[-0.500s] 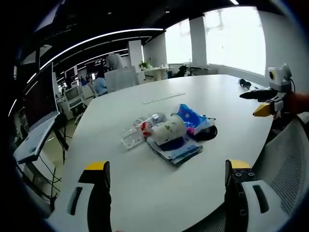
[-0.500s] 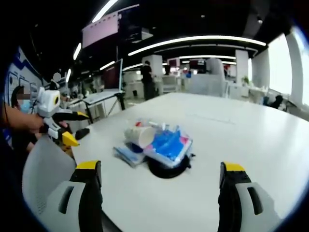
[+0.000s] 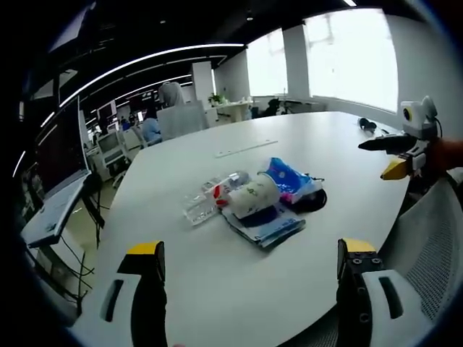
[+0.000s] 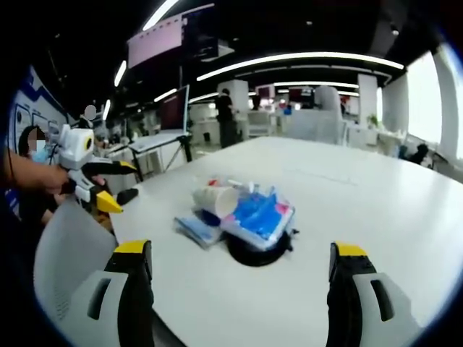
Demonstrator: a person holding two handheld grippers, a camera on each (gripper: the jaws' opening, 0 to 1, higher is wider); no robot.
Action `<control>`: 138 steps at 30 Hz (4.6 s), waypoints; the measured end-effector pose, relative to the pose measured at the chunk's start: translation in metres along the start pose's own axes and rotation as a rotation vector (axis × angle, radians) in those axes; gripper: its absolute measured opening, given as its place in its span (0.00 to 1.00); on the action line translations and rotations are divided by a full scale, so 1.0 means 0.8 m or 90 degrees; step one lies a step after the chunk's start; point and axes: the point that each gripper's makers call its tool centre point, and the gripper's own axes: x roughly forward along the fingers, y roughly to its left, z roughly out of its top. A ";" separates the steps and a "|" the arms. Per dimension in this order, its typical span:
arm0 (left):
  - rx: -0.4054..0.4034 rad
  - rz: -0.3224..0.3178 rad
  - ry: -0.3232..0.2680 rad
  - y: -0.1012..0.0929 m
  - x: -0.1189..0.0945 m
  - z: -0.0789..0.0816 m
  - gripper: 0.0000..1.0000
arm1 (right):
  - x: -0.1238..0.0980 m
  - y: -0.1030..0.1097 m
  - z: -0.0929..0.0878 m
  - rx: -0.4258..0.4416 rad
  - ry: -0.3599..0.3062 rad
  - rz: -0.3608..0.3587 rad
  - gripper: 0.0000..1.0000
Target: Arrange the tabletop items into an orderly group along one side of the table until the central work area is clear of visible clutter.
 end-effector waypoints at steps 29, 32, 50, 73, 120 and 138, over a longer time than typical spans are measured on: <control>0.003 0.006 0.006 0.000 -0.003 -0.006 0.99 | -0.003 0.002 -0.001 0.008 -0.002 0.005 1.00; 0.005 0.006 0.007 0.000 -0.003 -0.007 0.99 | -0.003 0.002 -0.002 0.009 -0.002 0.005 1.00; 0.009 0.009 0.011 0.001 -0.004 -0.009 0.98 | -0.003 0.003 -0.001 0.012 -0.003 0.009 1.00; 0.007 0.014 0.010 0.007 -0.005 -0.007 0.98 | -0.003 0.008 0.004 0.000 -0.004 0.014 1.00; 0.026 0.015 0.027 0.032 0.005 -0.003 0.96 | 0.013 0.002 0.028 -0.059 0.002 0.033 0.96; 0.008 0.021 0.026 0.046 0.011 0.007 0.96 | 0.014 0.005 0.050 -0.081 0.012 0.047 0.94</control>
